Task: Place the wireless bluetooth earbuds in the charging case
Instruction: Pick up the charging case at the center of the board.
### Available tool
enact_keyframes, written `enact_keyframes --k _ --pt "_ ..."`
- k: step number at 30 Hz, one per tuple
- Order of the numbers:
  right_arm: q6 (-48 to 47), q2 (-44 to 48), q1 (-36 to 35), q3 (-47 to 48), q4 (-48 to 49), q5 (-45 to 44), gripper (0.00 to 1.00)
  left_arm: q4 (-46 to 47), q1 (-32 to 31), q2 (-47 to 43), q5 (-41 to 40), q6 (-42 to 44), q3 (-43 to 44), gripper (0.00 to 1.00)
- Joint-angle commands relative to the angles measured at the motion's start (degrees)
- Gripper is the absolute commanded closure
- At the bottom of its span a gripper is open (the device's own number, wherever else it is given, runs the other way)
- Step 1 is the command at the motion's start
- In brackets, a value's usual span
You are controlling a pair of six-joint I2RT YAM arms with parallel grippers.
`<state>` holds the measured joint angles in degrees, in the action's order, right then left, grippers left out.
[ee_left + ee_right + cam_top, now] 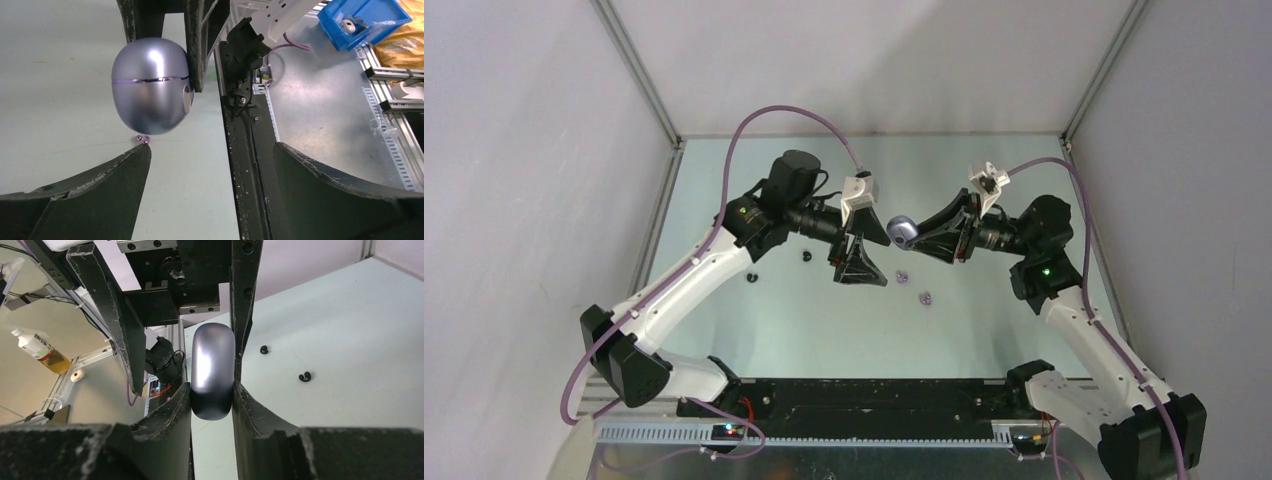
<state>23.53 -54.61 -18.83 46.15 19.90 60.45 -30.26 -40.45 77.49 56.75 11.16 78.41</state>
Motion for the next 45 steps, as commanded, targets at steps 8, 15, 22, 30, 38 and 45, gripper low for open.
enact_keyframes --k 8,15,22,30,38,45 --pt "0.5 -0.7 -2.6 -2.9 8.7 -3.0 0.8 1.7 -0.6 1.1 1.9 -2.0 2.4 0.04" --pt "-2.0 -0.9 -3.8 -4.0 9.3 -5.5 0.77 2.3 -0.6 1.9 2.2 -3.2 2.7 0.11" --pt "-3.9 -1.3 -4.8 -4.3 8.7 -6.1 0.76 2.7 -0.7 2.1 2.3 -3.8 3.0 0.23" --pt "-6.4 -1.7 -5.4 -4.3 7.4 -7.1 0.77 2.8 -0.7 2.0 2.1 -4.0 3.1 0.39" --pt "-9.0 -1.9 -5.9 -4.3 6.4 -6.8 0.78 2.9 -0.7 2.3 1.9 -4.3 3.4 0.51" --pt "-10.3 -1.8 -6.2 -4.3 5.7 -6.8 0.78 2.7 -0.7 2.6 1.6 -4.4 3.6 0.61"
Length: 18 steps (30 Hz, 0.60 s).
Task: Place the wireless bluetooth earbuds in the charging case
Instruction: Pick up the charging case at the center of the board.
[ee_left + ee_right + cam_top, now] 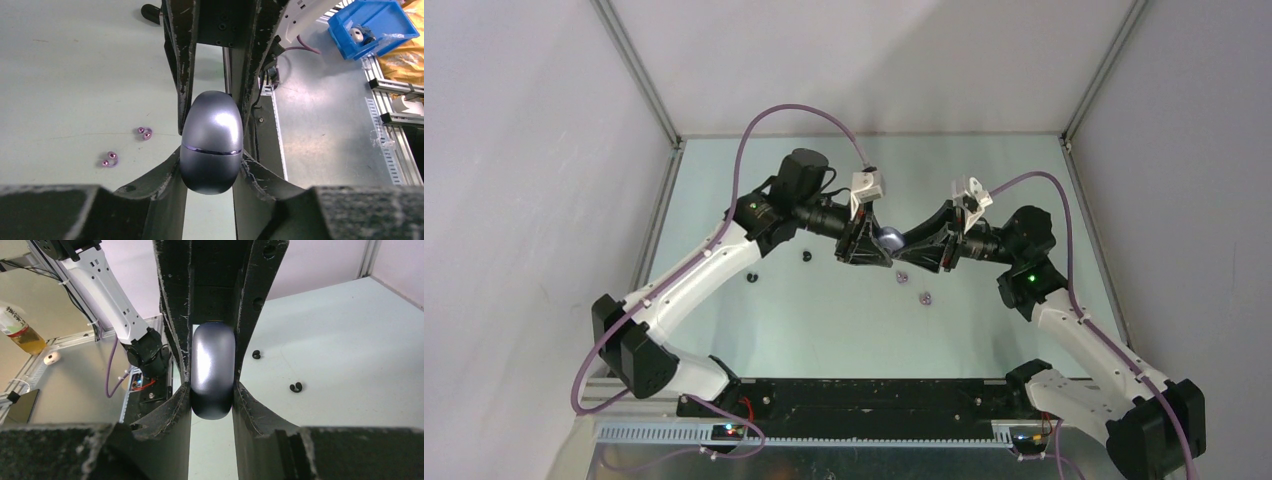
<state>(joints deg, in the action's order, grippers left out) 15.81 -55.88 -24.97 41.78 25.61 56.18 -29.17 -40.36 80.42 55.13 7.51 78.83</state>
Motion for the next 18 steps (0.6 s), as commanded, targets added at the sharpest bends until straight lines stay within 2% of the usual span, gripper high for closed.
enact_keyframes --k 1,7,9,13,18 --pt "-2.9 -0.6 0.0 0.1 -0.2 -2.5 0.78 1.6 -0.7 -0.3 3.1 -0.7 3.2 0.65" --pt "-3.4 -0.3 0.0 0.1 -0.5 -2.3 0.74 1.1 -0.8 0.1 2.9 0.0 3.2 0.82" --pt "-3.4 -0.1 0.1 0.1 -0.4 -2.1 0.66 0.9 -0.8 0.1 3.0 0.6 3.0 0.84" --pt "-2.2 0.2 0.9 0.1 0.4 -1.3 0.38 -0.2 -1.0 0.0 2.7 2.2 2.5 0.85" --pt "0.3 0.9 1.6 0.1 1.6 -0.5 0.23 -3.0 -3.1 0.2 1.0 6.4 2.4 0.86"
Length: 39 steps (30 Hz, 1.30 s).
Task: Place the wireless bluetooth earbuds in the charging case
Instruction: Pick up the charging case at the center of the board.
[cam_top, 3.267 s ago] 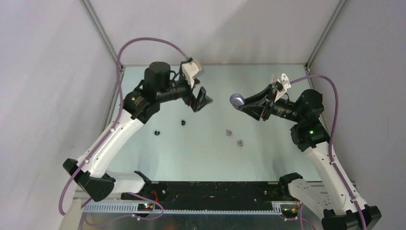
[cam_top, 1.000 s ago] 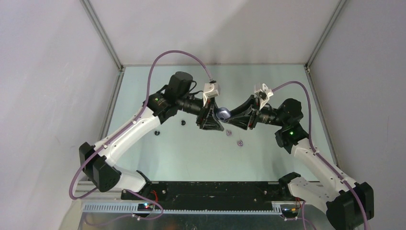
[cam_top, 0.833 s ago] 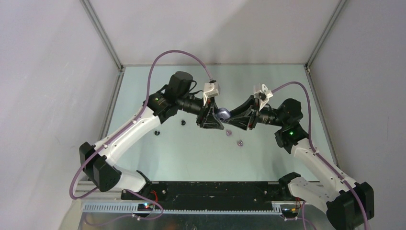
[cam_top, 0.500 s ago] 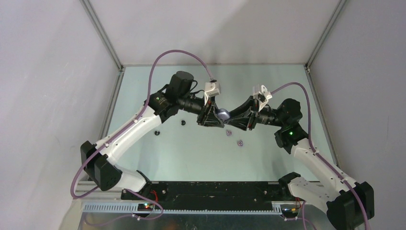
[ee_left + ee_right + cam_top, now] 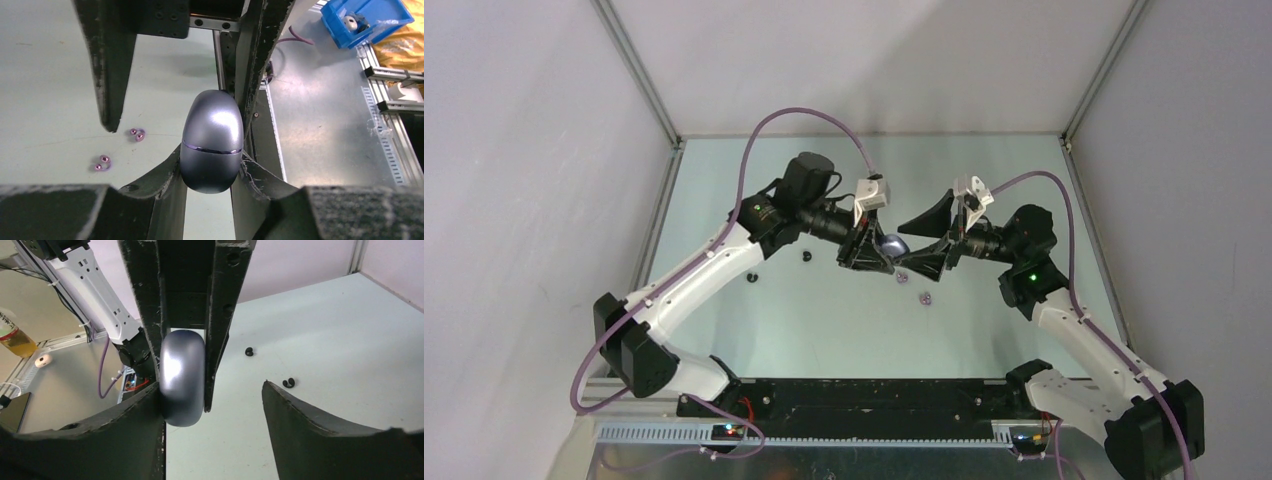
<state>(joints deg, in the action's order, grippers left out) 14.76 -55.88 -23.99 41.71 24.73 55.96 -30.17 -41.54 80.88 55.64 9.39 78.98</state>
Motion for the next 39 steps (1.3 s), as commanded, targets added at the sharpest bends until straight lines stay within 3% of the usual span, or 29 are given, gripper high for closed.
enact_keyframes --k 1,11,16,39 --pt "1.5 1.0 0.8 0.1 2.5 -0.2 0.19 -3.0 -2.3 0.0 0.2 5.1 2.3 0.86" --pt "2.0 2.6 2.8 0.1 2.6 1.6 0.12 -9.3 -5.4 3.2 -1.6 10.1 6.4 0.91" --pt "1.5 3.3 4.3 0.1 2.1 2.7 0.11 -10.2 -5.5 3.3 -1.9 10.7 7.2 1.0" --pt "0.2 6.4 7.2 0.7 1.3 3.9 0.03 -11.5 -5.5 1.2 -2.4 12.7 6.5 1.0"
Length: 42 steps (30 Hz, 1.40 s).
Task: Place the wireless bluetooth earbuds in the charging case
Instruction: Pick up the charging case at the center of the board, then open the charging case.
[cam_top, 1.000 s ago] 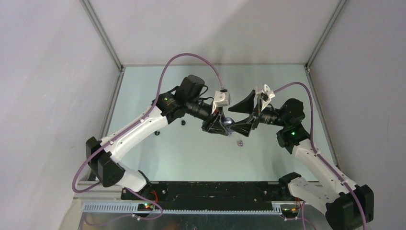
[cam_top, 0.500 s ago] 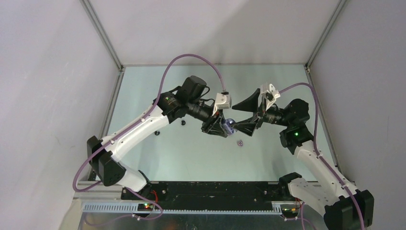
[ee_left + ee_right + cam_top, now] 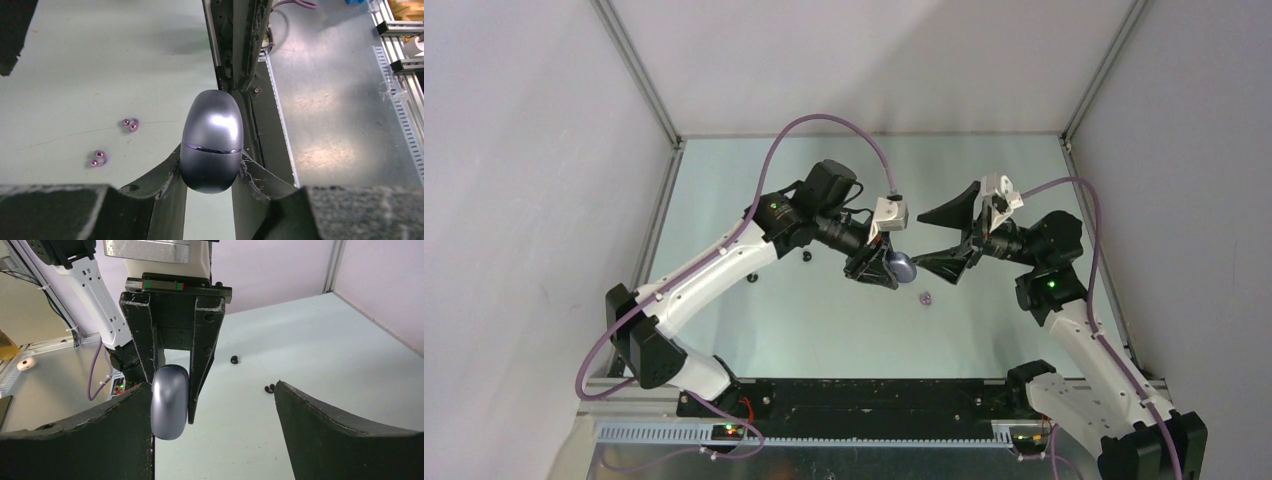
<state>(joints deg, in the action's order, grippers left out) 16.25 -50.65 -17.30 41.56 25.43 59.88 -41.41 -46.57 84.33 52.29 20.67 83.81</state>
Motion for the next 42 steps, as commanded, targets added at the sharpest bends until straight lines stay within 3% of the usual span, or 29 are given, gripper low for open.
enact_keyframes --k 1,10,27,42 --pt "-1.3 1.1 0.5 0.9 0.6 0.6 0.03 -0.2 -0.4 -2.2 0.9 1.4 1.7 1.0" --pt "-5.7 -0.2 -2.3 1.0 -2.3 2.5 0.01 -0.2 -0.4 -2.0 0.1 1.1 2.1 1.0" --pt "-19.9 -1.1 -5.1 2.6 -13.0 -4.4 0.01 -0.5 -0.4 -2.7 0.4 1.3 1.7 1.0" --pt "-20.7 0.6 -1.9 3.4 -14.6 -4.7 0.01 -0.2 -0.4 -3.8 1.1 1.5 0.8 1.0"
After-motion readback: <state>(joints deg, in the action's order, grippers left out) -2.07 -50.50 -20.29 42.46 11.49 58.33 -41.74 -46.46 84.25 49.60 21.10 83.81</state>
